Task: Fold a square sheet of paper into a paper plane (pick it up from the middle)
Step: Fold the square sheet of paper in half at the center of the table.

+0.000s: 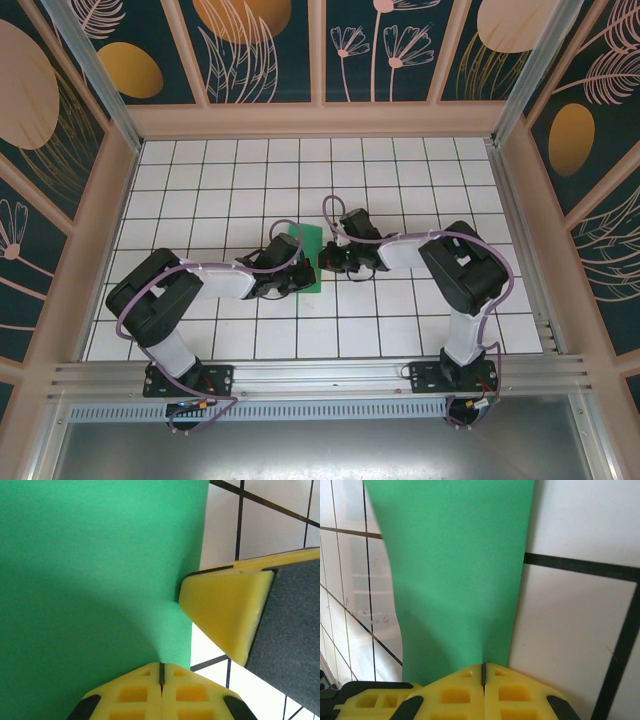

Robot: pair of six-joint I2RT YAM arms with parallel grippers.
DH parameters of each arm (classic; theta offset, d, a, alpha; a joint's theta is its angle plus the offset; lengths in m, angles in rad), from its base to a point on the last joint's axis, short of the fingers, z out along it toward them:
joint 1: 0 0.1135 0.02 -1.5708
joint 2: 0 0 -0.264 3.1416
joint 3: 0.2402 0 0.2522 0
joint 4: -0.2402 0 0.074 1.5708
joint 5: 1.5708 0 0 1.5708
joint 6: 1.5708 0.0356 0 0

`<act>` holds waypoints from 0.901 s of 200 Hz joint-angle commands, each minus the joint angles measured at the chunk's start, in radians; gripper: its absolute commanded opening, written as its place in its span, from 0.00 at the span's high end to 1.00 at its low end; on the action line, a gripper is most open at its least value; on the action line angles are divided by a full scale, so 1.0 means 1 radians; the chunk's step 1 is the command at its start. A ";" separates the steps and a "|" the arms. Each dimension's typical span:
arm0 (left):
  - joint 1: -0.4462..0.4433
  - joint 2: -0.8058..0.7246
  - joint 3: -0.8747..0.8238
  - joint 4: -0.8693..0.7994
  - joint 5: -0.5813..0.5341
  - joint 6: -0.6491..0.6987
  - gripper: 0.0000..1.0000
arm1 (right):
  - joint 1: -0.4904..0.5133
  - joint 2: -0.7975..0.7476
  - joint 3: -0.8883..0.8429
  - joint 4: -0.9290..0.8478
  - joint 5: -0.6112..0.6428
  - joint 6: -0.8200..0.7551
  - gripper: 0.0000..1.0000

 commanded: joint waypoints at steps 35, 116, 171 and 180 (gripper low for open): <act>-0.003 0.020 -0.092 -0.135 0.023 0.021 1.00 | -0.082 0.106 0.118 -0.031 0.021 -0.044 1.00; -0.002 0.017 -0.107 -0.141 0.028 0.029 1.00 | -0.150 0.238 0.335 -0.112 0.067 -0.091 1.00; -0.002 0.005 -0.104 -0.141 0.013 0.036 1.00 | -0.147 0.157 0.333 -0.100 0.034 -0.108 1.00; -0.001 0.001 -0.104 -0.138 0.010 0.036 1.00 | -0.131 0.122 0.309 -0.098 0.026 -0.114 1.00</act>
